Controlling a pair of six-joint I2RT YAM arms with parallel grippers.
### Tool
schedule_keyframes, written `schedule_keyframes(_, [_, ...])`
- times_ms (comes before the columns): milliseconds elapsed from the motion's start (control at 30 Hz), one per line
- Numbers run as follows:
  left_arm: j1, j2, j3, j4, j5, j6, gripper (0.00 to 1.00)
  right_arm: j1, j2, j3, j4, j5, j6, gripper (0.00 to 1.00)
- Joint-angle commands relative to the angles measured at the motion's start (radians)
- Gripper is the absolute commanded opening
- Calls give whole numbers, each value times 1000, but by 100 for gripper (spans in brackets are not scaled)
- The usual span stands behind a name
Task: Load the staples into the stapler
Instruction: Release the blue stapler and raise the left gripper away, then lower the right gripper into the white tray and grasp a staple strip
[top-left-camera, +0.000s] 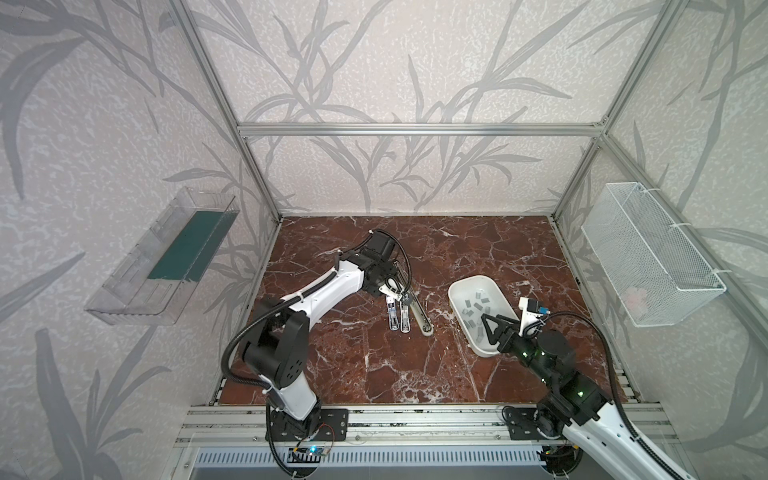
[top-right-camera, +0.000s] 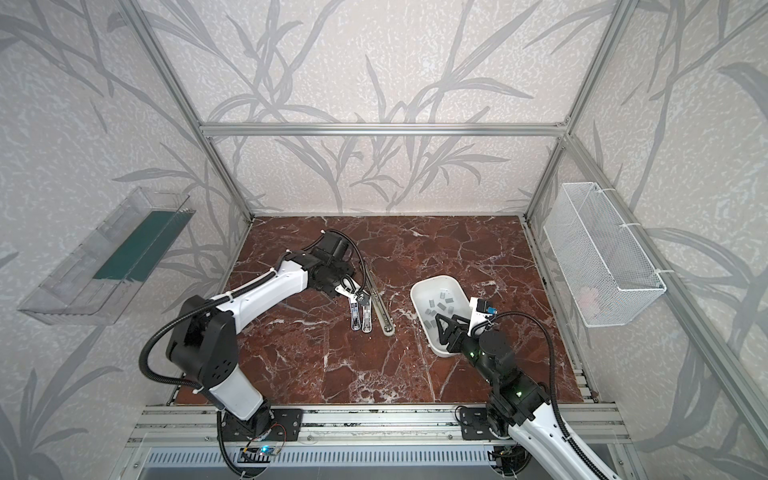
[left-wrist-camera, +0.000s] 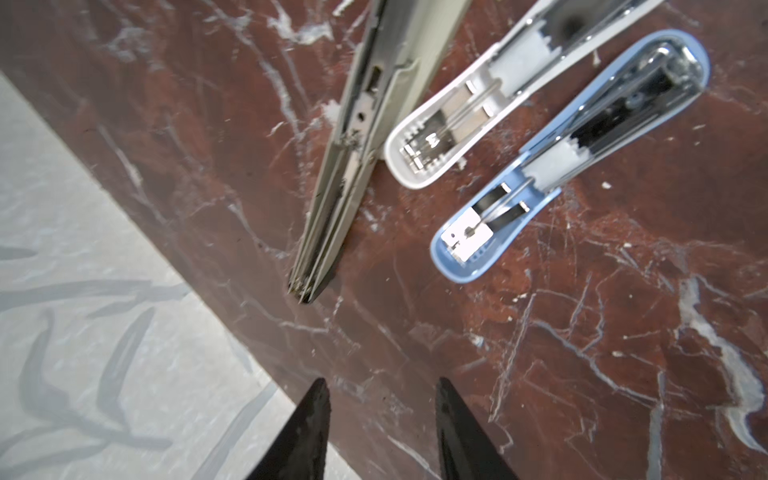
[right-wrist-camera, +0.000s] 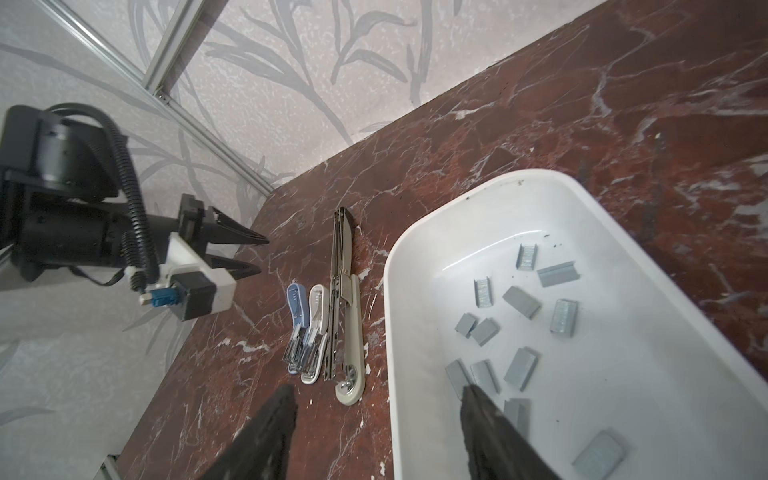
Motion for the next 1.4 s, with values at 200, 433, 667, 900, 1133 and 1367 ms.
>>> schedule_keyframes(200, [-8,-194,-37,476,40,-544,66,-4,223,248,-215,123,-57,64])
schedule_keyframes(433, [3,-274,-13,748,-73,-1793,99,-5,500,375,-247,190,-105,58])
schedule_keyframes(667, [12,-351,-282,715,109,-2105,99,-8,658,495,-342,263,-89,51])
schedule_keyframes(900, [47,-415,-434,717,-14,-2120,99,-14,748,606,-442,221,-182,56])
schedule_keyframes(1133, [54,-341,-333,588,-62,-1946,99,-95,994,673,-415,101,-300,41])
schedule_keyframes(1367, [54,-355,-380,633,-150,-1890,99,-195,1183,721,-369,-30,-308,44])
